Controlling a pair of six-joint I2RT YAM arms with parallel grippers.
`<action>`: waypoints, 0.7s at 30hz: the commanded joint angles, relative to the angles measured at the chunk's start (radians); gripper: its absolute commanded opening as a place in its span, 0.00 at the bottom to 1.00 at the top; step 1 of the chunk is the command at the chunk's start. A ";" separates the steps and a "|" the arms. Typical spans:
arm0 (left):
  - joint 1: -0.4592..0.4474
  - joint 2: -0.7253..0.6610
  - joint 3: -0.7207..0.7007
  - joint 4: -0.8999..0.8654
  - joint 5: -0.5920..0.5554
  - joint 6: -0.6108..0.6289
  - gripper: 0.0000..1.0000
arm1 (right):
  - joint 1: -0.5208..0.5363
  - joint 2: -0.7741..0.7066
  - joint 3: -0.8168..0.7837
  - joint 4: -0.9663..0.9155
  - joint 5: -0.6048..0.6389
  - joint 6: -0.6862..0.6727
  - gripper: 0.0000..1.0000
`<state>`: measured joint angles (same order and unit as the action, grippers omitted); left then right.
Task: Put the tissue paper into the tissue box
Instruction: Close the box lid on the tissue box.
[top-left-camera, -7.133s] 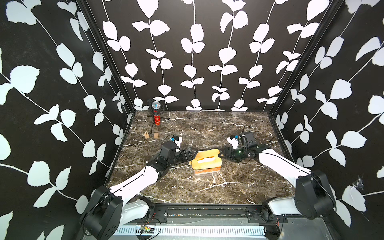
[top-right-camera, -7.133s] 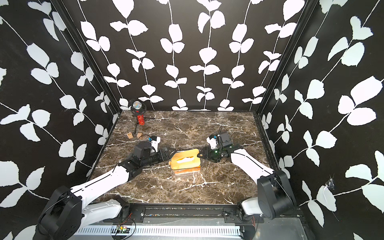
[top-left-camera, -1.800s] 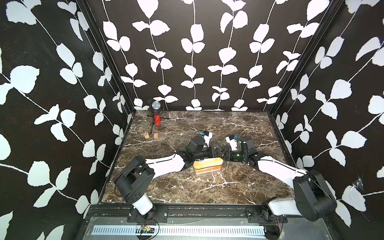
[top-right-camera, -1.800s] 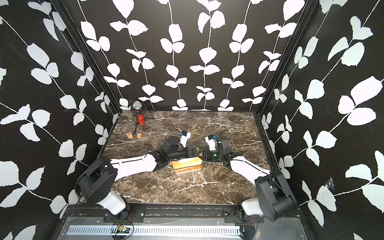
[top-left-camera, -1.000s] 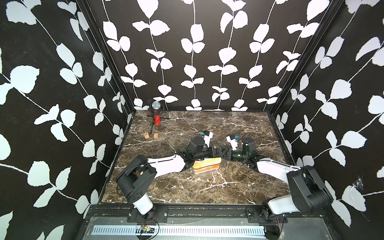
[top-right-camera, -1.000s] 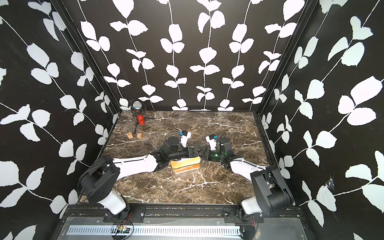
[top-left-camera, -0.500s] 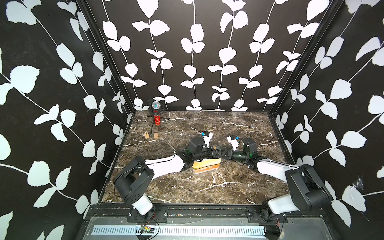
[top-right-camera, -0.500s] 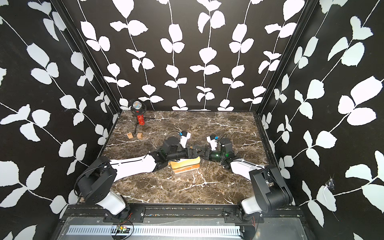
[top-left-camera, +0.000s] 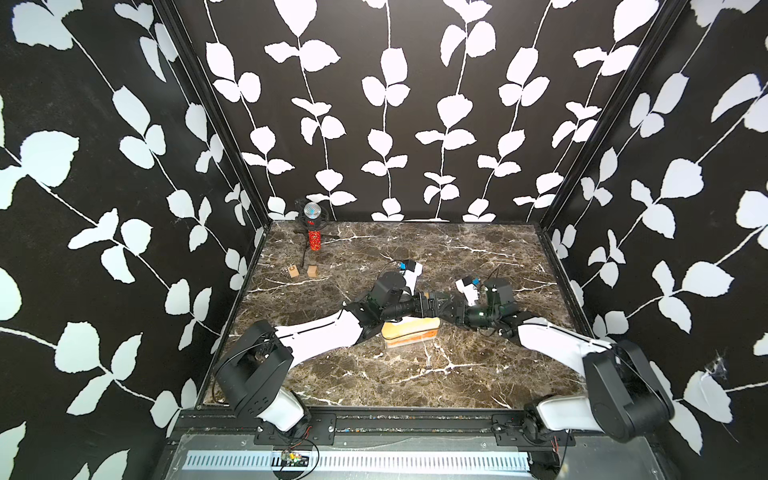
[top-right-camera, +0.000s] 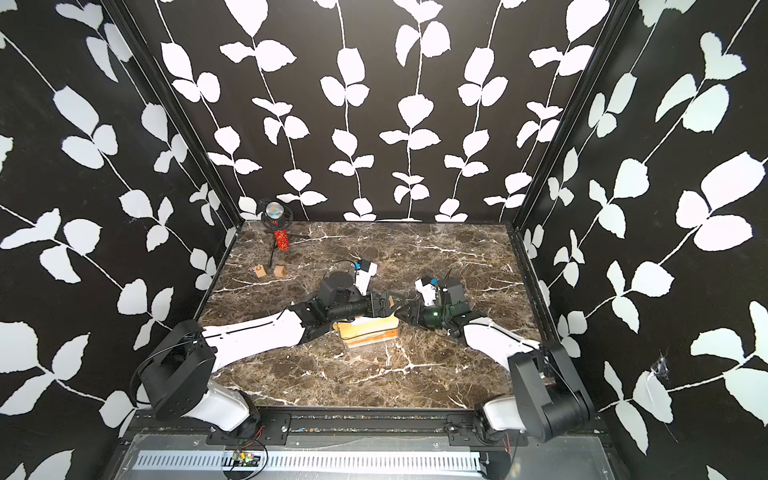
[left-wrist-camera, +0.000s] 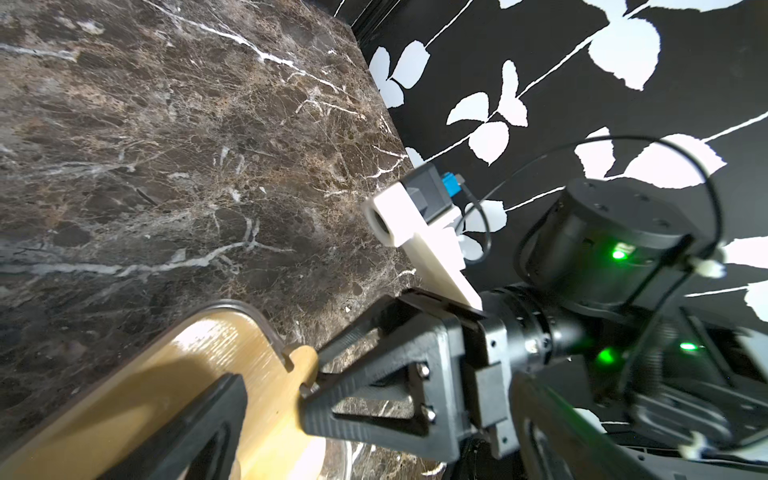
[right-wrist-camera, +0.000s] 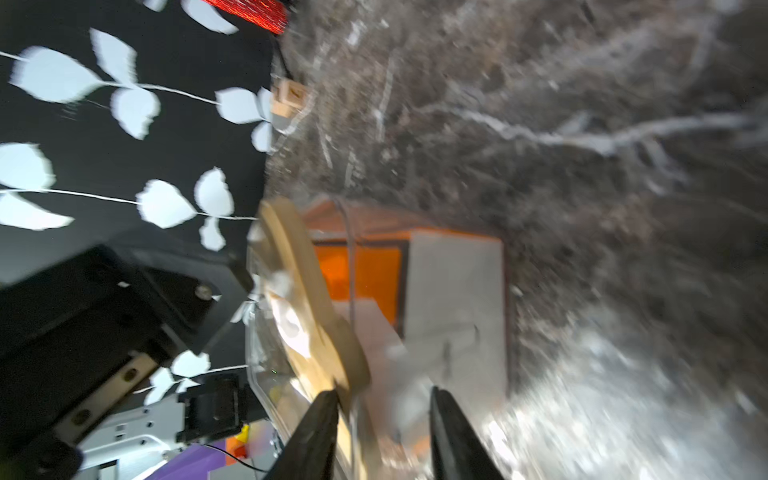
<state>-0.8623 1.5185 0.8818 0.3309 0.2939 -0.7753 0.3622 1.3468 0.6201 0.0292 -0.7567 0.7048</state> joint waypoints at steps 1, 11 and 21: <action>0.005 -0.034 -0.014 -0.022 -0.009 0.022 0.99 | 0.007 -0.047 0.070 -0.246 0.061 -0.075 0.43; 0.032 -0.004 0.017 -0.036 0.006 0.014 0.99 | 0.031 -0.038 0.126 -0.201 0.053 -0.056 0.59; 0.053 0.070 0.017 0.024 0.084 -0.075 0.99 | 0.098 0.064 0.199 -0.165 0.110 -0.053 0.52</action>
<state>-0.8108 1.5642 0.8879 0.3473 0.3481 -0.8207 0.4461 1.3987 0.7734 -0.1627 -0.6735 0.6571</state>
